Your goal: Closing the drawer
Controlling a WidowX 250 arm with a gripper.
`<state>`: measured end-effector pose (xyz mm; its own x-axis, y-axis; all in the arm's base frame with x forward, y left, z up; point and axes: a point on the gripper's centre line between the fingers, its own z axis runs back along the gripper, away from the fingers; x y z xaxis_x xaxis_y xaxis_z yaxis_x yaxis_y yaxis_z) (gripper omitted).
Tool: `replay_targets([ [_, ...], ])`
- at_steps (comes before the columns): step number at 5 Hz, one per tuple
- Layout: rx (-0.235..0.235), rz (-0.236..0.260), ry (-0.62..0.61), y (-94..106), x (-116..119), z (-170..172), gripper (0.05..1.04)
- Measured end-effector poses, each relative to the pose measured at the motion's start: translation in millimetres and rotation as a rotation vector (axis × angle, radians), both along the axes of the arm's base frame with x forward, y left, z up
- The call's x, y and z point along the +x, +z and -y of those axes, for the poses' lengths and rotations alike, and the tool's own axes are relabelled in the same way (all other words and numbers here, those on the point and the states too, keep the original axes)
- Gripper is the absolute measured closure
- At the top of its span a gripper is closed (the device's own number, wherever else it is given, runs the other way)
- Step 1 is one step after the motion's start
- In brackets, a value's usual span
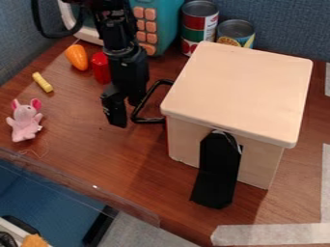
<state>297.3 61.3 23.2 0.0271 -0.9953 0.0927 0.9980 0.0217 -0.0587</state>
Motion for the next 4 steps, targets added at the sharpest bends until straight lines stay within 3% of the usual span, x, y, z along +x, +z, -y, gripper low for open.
replay_targets([
  [1, 0.005, -0.006, -0.006, -2.1, -1.2, 5.6, 0.082],
  [2, 0.029, 0.013, 0.032, -2.0, -0.3, -10.1, 0.083],
  [3, 0.057, 0.055, 0.149, 10.2, 3.9, -50.5, 0.083],
  [4, 0.062, 0.137, 0.271, 54.8, 3.4, -88.2, 0.083],
])
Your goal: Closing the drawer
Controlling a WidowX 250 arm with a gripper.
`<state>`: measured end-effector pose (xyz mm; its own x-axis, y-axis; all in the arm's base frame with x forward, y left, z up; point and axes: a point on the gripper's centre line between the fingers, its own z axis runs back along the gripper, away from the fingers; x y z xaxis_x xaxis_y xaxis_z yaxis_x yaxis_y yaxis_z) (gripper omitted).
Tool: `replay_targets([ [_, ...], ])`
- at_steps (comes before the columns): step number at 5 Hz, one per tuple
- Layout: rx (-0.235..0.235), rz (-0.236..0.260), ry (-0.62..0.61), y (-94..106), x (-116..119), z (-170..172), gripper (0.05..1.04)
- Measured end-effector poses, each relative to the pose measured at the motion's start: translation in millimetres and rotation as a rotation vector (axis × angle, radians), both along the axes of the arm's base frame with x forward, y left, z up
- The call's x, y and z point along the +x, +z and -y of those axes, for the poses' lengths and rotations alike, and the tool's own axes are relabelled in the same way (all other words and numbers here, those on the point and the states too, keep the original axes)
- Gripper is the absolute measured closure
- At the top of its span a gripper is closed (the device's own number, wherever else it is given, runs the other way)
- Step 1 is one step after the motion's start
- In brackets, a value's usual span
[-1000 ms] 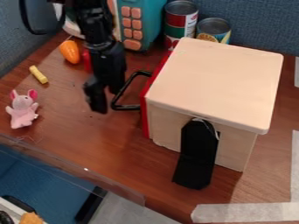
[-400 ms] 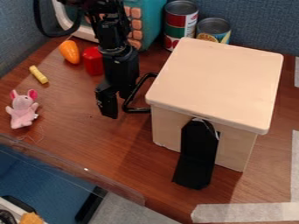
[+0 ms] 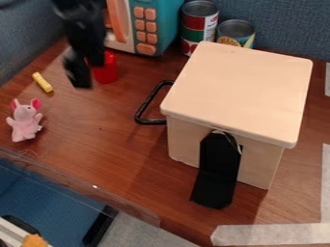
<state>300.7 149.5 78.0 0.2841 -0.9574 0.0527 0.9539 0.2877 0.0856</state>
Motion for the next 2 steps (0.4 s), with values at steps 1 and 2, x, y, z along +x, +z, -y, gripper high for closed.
replay_targets([
  [1, -0.005, -0.001, 0.064, 21.7, -7.1, -25.7, 0.083],
  [2, -0.008, -0.02, 0.139, 36.4, -18.4, -40.0, 0.083],
])
